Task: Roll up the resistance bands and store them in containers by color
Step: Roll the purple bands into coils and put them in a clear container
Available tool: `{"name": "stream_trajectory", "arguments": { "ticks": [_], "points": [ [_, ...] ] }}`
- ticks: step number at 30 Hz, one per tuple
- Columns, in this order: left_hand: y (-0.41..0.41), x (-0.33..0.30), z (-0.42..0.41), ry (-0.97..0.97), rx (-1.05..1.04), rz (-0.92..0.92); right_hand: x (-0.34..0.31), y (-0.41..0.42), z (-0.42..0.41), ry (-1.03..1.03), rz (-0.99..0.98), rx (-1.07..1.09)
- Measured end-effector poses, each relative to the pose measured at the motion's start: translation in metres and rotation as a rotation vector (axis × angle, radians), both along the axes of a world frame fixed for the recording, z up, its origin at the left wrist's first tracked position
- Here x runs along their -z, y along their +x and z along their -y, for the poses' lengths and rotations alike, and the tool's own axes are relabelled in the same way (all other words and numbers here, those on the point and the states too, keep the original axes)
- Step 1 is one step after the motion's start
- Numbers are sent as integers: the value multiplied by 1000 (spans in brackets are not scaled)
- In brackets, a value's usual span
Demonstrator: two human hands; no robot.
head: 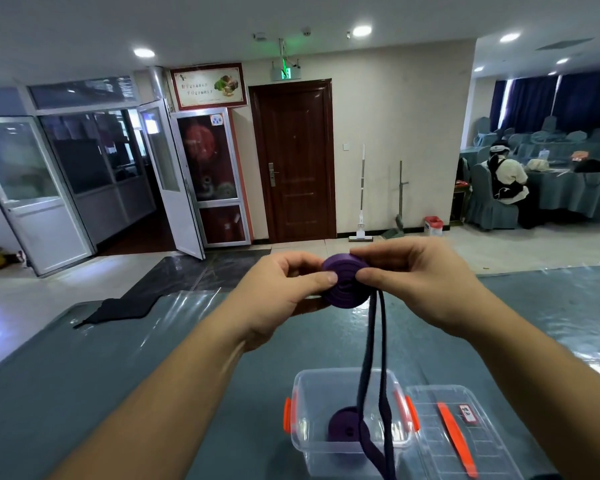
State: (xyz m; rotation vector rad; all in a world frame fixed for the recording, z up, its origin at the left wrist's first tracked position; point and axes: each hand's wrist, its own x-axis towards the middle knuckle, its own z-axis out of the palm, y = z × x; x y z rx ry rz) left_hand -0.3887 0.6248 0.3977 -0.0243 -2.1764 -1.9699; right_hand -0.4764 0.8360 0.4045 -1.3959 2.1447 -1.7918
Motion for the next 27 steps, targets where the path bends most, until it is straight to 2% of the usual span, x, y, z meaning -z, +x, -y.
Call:
{"name": "stream_trajectory", "arguments": {
  "ticks": [3, 5, 7, 10, 12, 13, 16, 18, 20, 23, 25, 27],
  "points": [
    [2, -8, 2, -237, 60, 44, -10, -2, -3, 190, -109, 13],
    [3, -15, 2, -272, 64, 28, -13, -2, -3, 198, -114, 1],
    [2, -20, 2, -205, 37, 1, -12, -3, -3, 109, -71, 2],
    [1, -17, 1, -6, 26, -15, -5, -2, -1, -66, 35, -33],
    [-2, -12, -2, 87, 22, -1, -3, -2, 0, -112, 65, -37],
    [-2, -11, -3, 78, 19, 10, -3, -3, -1, -80, 43, -28],
    [-4, -11, -2, -146, 15, 33, -10, -7, -3, 158, -96, 23],
    [-4, -14, -1, -219, 21, 40, -13, -7, -2, 229, -133, 30],
    [-4, -17, 1, -169, 22, 32, -12, -7, 0, 138, -107, 27],
    [-5, -13, 1, 32, 21, -7, -3, -4, 4, -113, 12, 6],
    [-7, -6, 0, 170, 30, -17, 3, -3, 6, -179, 21, -1],
    [-8, -2, -2, 191, 46, 4, 5, -3, 6, -162, 6, -14]
  ]
}}
